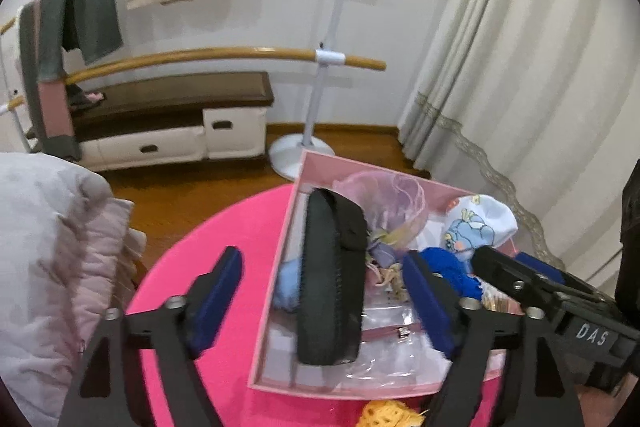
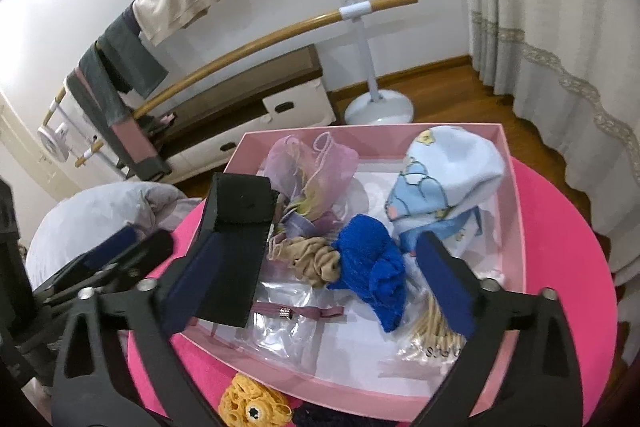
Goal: Organize soft objects
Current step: 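Carry the black band and beige scrunchie into the pink box and release, then withdraw both tools from the box and move toward the crochet toy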
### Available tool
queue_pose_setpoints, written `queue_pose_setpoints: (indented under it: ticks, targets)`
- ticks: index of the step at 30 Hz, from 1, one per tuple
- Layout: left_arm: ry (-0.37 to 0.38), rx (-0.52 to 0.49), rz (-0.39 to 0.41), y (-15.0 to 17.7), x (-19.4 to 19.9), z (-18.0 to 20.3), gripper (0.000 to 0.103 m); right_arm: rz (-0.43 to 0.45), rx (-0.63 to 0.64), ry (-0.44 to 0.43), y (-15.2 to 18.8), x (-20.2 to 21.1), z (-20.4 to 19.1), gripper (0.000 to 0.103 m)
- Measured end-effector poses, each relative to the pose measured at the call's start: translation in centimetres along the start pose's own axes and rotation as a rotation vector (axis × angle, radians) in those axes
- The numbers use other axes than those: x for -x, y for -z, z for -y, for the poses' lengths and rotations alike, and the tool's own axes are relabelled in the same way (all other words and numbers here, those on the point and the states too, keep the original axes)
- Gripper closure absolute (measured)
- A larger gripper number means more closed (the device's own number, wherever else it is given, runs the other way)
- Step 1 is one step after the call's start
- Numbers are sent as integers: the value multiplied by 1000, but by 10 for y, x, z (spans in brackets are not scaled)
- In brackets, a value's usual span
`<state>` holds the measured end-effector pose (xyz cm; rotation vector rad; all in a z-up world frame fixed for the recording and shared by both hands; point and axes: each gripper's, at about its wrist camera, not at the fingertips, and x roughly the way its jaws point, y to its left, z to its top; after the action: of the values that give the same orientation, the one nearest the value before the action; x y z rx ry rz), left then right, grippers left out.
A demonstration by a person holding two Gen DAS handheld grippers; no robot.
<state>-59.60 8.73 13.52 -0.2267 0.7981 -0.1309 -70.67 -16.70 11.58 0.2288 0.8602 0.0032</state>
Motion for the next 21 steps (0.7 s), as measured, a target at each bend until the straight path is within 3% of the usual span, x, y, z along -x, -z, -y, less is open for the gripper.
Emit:
queue_pose_setpoints:
  ticks: [2,3,9,21]
  targets:
    - [-27,2,24,4,13,-1,1,24,-17,1,4,9,2,0]
    - [-30,4,43,4,19,0,0,35,-23,-2,5,13,2,0]
    - [-92,-44,91,34,54,8,0,101,-39,26,20,43,2,0]
    - [-78,-85,138,103,136,1,0,174,5,92,62,111,-11,0]
